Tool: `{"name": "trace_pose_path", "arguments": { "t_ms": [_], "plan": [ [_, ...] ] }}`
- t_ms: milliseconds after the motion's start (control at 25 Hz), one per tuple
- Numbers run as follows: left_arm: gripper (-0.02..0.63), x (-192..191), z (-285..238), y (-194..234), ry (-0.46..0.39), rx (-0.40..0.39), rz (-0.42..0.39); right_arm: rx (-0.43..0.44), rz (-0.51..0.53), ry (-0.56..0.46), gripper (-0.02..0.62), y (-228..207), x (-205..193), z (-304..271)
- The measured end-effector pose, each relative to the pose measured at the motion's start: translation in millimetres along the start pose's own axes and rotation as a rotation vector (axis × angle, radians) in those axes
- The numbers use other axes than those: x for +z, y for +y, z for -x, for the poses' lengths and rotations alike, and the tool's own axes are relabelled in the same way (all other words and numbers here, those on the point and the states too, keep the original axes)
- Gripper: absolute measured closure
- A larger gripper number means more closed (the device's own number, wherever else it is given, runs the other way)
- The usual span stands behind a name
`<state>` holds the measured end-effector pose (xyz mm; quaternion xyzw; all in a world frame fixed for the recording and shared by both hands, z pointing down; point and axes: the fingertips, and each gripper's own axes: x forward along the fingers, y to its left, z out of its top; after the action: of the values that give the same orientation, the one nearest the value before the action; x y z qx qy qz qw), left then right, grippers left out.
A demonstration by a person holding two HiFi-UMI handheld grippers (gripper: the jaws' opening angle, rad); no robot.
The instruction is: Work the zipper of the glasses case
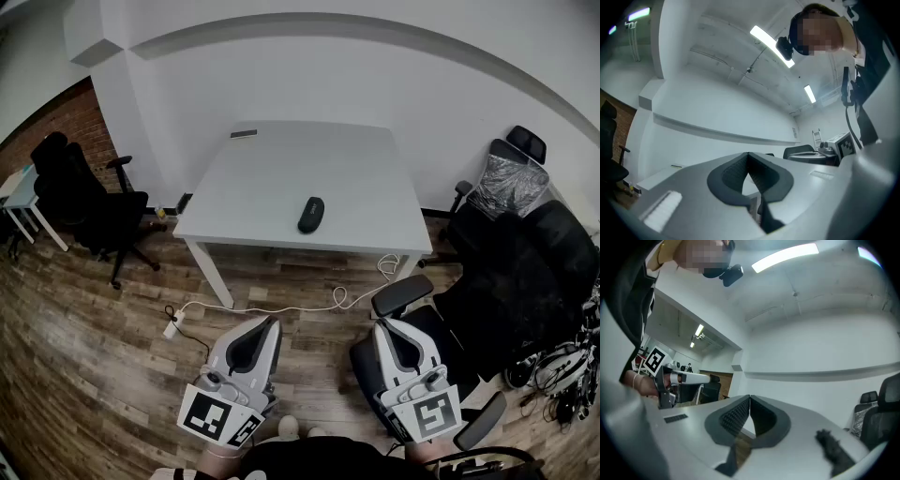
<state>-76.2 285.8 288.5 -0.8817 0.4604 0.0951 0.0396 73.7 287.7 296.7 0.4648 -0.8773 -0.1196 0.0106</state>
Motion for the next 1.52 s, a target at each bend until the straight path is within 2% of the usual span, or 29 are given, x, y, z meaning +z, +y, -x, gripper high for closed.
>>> {"name": "trace_pose_path", "arguments": {
  "t_ms": [400,600,760,1000,1240,1520],
  "plan": [
    [0.603,-3.3,-8.8,-9.2,-0.008,0.022,-0.021,0.015,0.002,-0.018,0.586,-12.1,-4.5,4.1],
    [0.603,-8.5,-19.6,1.8,-0.014,0.028,-0.029,0.014,-0.015,-0.040,0.588,-18.8,-9.4,-9.5],
    [0.603,-14.8,-40.2,20.3,-0.023,0.029,-0.024,0.018,0.012,-0.030,0.587,-30.0,-16.7,-32.9],
    [0.603,-27.3,-96.2,67.9,-0.028,0.014,-0.019,0.016,0.022,-0.020,0.586,-60.8,-32.4,-93.0],
    [0.603,-39.6,-169.5,136.9,-0.027,-0.019,-0.007,-0.035,0.018,0.024,0.587,-100.6,-52.1,-180.0],
    [0.603,-54.4,-263.8,211.2,0.007,-0.082,0.001,-0.068,0.014,0.018,0.586,-151.7,-61.3,-289.2]
  ]
}}
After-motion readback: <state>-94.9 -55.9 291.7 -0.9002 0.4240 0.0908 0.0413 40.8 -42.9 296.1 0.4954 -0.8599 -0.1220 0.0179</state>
